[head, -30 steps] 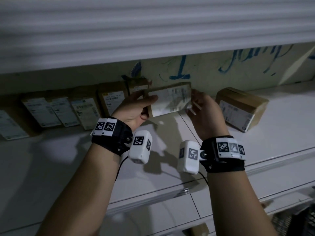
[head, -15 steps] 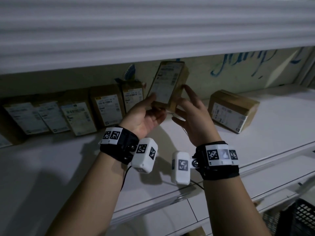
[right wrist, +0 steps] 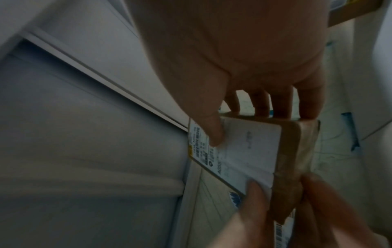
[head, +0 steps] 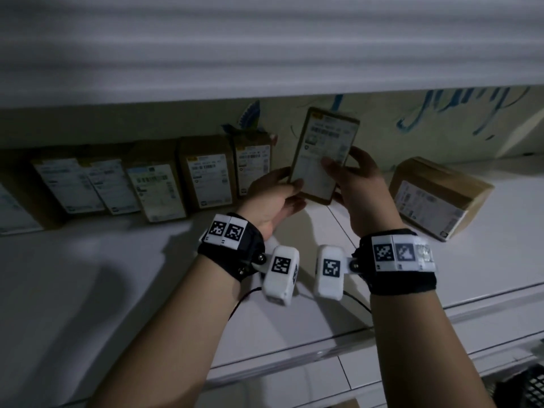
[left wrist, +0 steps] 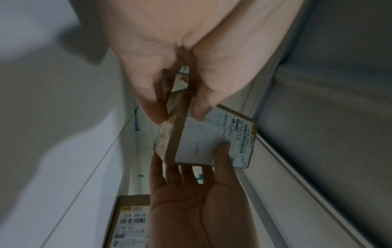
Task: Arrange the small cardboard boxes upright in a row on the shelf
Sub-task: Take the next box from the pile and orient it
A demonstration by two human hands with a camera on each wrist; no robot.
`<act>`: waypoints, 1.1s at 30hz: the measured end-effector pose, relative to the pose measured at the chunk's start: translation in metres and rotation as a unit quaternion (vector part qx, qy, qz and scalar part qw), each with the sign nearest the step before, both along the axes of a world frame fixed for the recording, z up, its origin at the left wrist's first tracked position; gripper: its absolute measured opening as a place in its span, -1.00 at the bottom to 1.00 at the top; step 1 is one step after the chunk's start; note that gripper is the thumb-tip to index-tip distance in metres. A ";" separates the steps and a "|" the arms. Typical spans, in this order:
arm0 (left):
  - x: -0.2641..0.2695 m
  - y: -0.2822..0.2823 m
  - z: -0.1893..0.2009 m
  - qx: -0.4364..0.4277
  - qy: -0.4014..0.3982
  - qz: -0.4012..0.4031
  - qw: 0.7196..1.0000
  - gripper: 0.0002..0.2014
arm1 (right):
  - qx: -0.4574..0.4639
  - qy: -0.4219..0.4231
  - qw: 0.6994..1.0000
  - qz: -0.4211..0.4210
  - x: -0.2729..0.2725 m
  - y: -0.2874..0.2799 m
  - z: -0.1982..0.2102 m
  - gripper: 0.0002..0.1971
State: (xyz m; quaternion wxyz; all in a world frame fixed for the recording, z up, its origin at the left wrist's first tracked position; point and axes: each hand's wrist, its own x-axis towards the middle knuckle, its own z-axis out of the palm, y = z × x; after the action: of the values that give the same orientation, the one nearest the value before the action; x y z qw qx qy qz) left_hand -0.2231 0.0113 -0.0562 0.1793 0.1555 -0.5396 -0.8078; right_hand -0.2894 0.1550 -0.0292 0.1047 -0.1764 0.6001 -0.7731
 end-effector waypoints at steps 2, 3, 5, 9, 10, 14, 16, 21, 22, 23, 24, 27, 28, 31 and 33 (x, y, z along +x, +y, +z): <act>-0.001 -0.006 0.002 -0.017 -0.007 0.037 0.999 -0.76 | 0.019 0.022 1.000 -0.004 -0.011 -0.008 0.001 -0.48; -0.002 -0.010 0.004 -0.027 -0.010 0.053 0.998 -0.77 | 0.031 0.032 0.999 -0.002 -0.018 -0.012 0.003 -0.49; -0.006 -0.018 0.014 -0.031 -0.006 0.062 0.998 -0.82 | 0.054 0.043 0.998 0.006 -0.033 -0.020 0.011 -0.49; -0.014 -0.043 0.039 -0.030 0.022 -0.027 0.999 -0.78 | 0.120 0.104 0.987 0.027 -0.063 -0.036 0.022 -0.49; -0.017 -0.048 0.042 -0.016 0.031 -0.047 0.998 -0.77 | 0.142 0.124 0.982 0.030 -0.069 -0.040 0.022 -0.49; -0.028 -0.049 0.041 0.044 0.019 -0.043 0.998 -0.59 | 0.200 0.130 0.970 0.052 -0.090 -0.060 0.011 -0.39; -0.030 -0.047 0.034 0.052 -0.003 -0.013 0.999 -0.49 | 0.215 0.106 0.968 0.069 -0.100 -0.071 -0.002 -0.35; -0.040 -0.043 0.019 0.107 -0.072 0.021 0.991 -0.40 | 0.243 0.087 0.961 0.096 -0.120 -0.094 -0.036 -0.45; -0.041 -0.042 0.018 0.112 -0.073 0.028 0.991 -0.34 | 0.249 0.086 0.960 0.095 -0.120 -0.095 -0.037 -0.45; -0.042 -0.040 0.019 0.103 -0.070 0.034 0.992 -0.30 | 0.259 0.086 0.957 0.094 -0.120 -0.095 -0.038 -0.43; -0.043 -0.040 0.018 0.099 -0.063 0.035 0.993 -0.30 | 0.270 0.091 0.954 0.095 -0.121 -0.096 -0.039 -0.41; -0.045 -0.047 0.011 0.129 -0.051 0.028 0.990 -0.29 | 0.299 0.101 0.945 0.084 -0.123 -0.098 -0.040 -0.40; -0.045 -0.049 0.009 0.137 -0.048 0.031 0.989 -0.30 | 0.302 0.102 0.944 0.083 -0.123 -0.098 -0.041 -0.40; -0.042 -0.045 0.009 0.116 -0.048 0.041 0.991 -0.47 | 0.315 0.128 0.936 0.087 -0.118 -0.100 -0.040 -0.45; -0.044 -0.047 0.006 0.105 -0.049 0.072 0.991 -0.49 | 0.329 0.154 0.928 0.081 -0.115 -0.102 -0.042 -0.47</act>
State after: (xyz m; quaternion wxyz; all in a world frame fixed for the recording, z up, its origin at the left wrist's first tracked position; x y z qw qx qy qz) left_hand -0.2673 -0.0356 -0.0497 0.1930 0.2507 -0.4475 -0.8364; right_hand -0.4045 0.0532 -0.0709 0.1254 -0.2968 0.8133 -0.4844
